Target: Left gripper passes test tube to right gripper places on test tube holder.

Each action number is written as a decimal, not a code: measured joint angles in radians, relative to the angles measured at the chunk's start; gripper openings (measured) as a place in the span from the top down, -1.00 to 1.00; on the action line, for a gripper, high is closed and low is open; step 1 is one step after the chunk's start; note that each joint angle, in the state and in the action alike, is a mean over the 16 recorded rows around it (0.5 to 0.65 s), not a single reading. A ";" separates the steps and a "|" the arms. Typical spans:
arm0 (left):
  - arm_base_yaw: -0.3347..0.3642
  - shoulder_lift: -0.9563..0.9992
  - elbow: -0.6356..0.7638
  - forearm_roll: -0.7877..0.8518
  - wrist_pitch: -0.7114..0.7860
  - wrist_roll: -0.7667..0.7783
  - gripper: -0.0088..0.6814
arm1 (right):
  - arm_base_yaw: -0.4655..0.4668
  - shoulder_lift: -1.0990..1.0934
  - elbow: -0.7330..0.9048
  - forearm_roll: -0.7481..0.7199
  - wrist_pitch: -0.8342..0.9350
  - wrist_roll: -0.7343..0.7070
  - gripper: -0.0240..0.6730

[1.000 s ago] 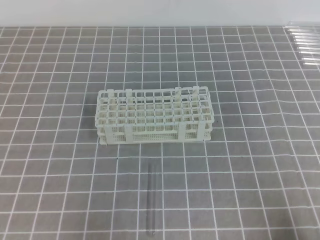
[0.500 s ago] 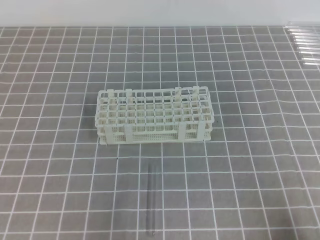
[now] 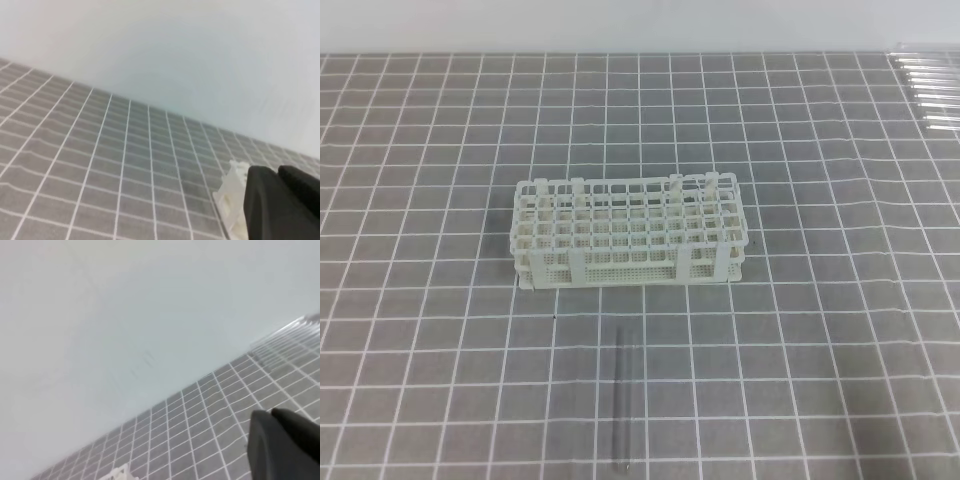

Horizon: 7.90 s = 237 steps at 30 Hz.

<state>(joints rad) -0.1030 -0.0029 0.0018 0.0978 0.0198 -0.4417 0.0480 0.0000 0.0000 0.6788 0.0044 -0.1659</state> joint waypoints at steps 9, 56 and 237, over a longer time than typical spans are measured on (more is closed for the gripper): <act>0.000 -0.004 -0.012 -0.017 0.048 -0.013 0.97 | 0.000 0.005 -0.008 0.102 0.049 0.000 0.93; -0.343 1.228 -0.716 -0.678 0.643 0.605 0.97 | 0.000 0.612 -0.495 -0.197 0.677 -0.055 0.93; -0.744 0.910 -0.303 0.049 -0.444 0.055 0.95 | 1.007 1.040 -0.751 -0.682 -0.051 0.249 0.93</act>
<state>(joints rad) -0.8474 0.9067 -0.3012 0.1467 -0.4246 -0.3871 1.0550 1.0403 -0.7514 -0.0034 -0.0465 0.0830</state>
